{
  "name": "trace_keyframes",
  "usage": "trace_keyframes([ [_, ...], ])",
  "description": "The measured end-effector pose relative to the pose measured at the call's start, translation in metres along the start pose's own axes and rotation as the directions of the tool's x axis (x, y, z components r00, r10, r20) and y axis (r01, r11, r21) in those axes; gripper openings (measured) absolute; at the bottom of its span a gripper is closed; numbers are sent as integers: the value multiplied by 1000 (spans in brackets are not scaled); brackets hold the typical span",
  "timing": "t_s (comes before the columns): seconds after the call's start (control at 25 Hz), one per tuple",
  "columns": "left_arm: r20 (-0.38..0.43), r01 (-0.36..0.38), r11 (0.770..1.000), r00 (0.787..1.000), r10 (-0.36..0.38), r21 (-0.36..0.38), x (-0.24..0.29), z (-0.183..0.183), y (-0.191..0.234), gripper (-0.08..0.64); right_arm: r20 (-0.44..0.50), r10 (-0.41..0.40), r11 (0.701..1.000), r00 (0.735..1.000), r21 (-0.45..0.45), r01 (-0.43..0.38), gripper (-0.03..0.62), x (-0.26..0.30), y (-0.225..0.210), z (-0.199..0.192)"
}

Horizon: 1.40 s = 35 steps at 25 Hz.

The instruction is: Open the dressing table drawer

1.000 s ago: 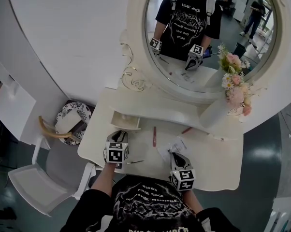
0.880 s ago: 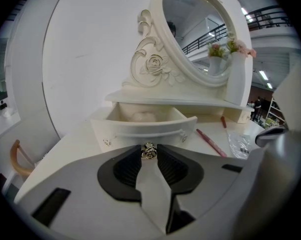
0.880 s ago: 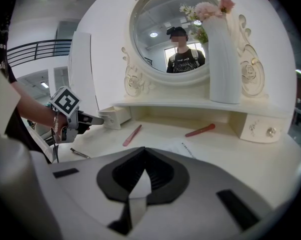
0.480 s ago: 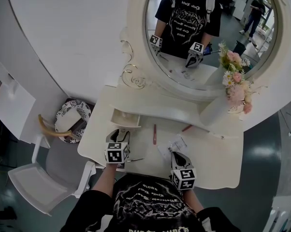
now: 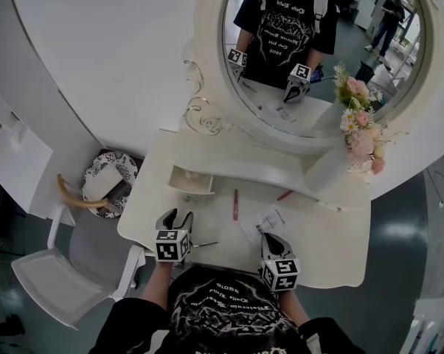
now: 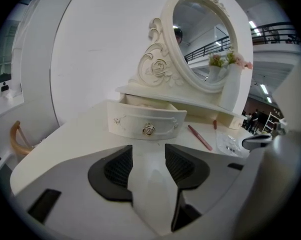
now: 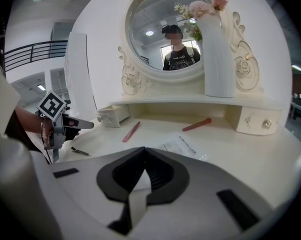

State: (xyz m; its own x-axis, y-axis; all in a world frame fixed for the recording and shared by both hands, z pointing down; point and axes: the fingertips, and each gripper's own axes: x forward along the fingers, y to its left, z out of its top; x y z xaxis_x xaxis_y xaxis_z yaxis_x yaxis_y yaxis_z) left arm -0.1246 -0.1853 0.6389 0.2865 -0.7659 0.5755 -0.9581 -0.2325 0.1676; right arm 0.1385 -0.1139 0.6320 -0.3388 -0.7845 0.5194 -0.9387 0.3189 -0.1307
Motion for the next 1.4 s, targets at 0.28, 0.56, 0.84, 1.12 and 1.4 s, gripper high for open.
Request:
trace_keyframes([
  [0.28,8,47,999,999,-47,0,-10,-8,-13,204,-7,-6,1000,1000,10,6,11,-3,-1,-4],
  [0.56,55,116,993,992,-116,12,-22,-2,-38,186,-14,-6,1000,1000,17,6,11,-5,-1,-8],
  [0.84,94,123,992,988,-123,4,-30,2,-52,38,-34,8,1000,999,-7,-8,11,-6,2,-11],
  [1.12,62,142,990,988,-142,15,-30,-8,-58,18,-50,7,1000,999,-11,-7,11,-8,3,-17],
  [1.4,40,144,989,989,-145,39,-31,-12,-63,18,-68,18,1000,998,-21,-19,9,-8,3,-17],
])
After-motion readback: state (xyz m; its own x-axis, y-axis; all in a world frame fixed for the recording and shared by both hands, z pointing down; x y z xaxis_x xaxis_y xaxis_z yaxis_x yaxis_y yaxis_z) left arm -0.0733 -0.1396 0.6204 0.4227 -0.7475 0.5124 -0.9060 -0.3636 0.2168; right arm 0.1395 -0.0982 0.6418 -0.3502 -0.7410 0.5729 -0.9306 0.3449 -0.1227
